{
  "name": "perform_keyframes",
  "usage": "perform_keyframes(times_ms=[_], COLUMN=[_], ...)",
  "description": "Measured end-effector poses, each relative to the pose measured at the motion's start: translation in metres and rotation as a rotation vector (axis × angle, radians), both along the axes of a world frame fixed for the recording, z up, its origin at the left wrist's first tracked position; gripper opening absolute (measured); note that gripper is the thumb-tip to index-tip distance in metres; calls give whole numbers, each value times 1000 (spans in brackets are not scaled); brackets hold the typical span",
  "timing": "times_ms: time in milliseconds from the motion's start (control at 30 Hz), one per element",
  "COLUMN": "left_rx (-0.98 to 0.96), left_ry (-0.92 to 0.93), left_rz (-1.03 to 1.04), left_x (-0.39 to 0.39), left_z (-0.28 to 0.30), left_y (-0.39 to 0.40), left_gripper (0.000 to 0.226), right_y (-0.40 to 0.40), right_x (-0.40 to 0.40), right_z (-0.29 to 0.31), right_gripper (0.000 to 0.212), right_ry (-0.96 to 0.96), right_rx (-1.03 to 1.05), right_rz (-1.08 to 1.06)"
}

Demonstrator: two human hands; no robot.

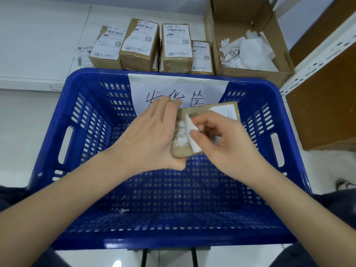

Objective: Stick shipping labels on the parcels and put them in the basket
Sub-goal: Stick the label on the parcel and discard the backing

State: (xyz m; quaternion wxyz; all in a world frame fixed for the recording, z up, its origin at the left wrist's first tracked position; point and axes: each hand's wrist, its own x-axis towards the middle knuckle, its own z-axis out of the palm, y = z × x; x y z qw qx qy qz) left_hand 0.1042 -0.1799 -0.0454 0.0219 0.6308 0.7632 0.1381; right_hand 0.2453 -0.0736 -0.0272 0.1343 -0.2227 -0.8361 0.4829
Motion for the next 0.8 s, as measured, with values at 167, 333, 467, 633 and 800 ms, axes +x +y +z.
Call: perform_keyframes(times_ms=[167,333,467,633,800], left_rx=[8,-20,10,50,80], left_ry=[-106,-192,-130,-80,15], left_rz=[-46,-5,-33,-59,-108], left_x=[-3,-6,-10,-11,-10], left_z=[1,10,17,20,16], left_y=[4,4,3,0,-1], left_gripper=[107,103,99,82,65], right_y=[5,12,13,18,20], right_x=[0,-1,-2,-1,-1], right_z=[7,12,15,18,21], right_gripper=[22,24,33,30,34], right_ry=[18,57,92,3,-132], right_rx=[-41,-160,-233,-271,-245], right_rz=[0,-109,-191,-175,-82])
